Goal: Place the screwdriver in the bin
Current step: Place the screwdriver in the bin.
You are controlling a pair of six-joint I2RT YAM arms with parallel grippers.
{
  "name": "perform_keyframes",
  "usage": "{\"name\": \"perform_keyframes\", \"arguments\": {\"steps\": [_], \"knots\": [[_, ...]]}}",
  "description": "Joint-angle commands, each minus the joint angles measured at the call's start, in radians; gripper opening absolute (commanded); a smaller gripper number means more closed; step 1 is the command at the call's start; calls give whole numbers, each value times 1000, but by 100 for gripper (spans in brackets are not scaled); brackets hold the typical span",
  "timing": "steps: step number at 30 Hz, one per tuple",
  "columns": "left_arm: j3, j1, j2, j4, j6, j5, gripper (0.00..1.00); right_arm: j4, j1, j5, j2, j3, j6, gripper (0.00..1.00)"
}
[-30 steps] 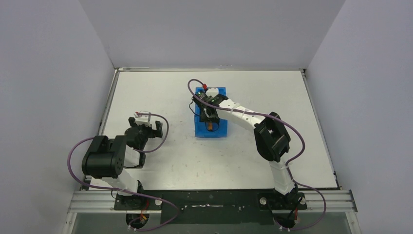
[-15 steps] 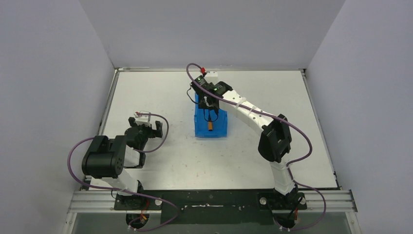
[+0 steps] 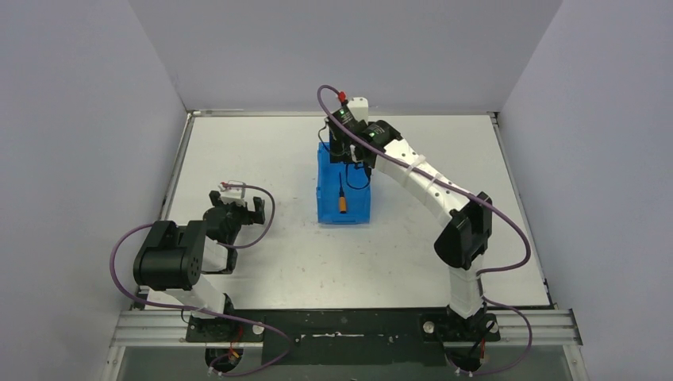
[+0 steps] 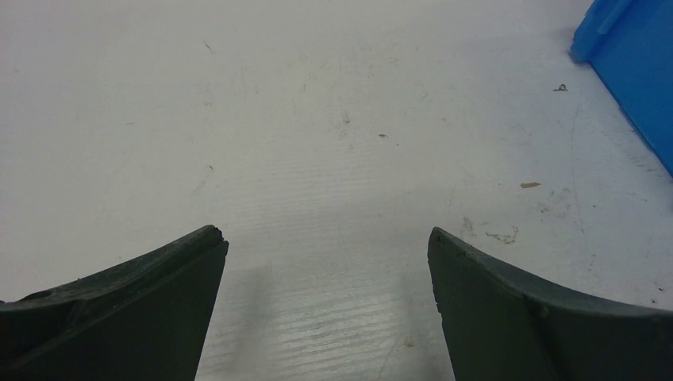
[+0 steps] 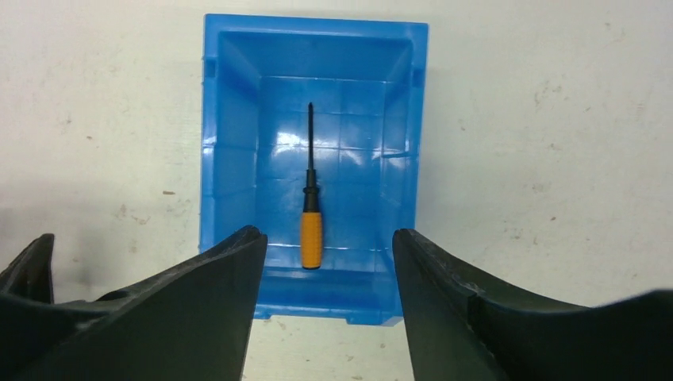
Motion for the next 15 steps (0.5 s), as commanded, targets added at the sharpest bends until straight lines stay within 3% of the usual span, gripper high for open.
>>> {"name": "perform_keyframes", "arguments": {"steps": [1,3,5,15], "knots": [[18,6,-1,58,10,14,97,28,-53,-29,-89,-27,-60,74],[18,7,-1,59,8,15,97,58,-77,-54,-117,-68,-79,90],[18,6,0,59,8,15,97,71,-105,-72,-138,-95,-96,99],[18,6,2,61,6,19,97,115,-291,-173,-256,-243,-264,100]]}}
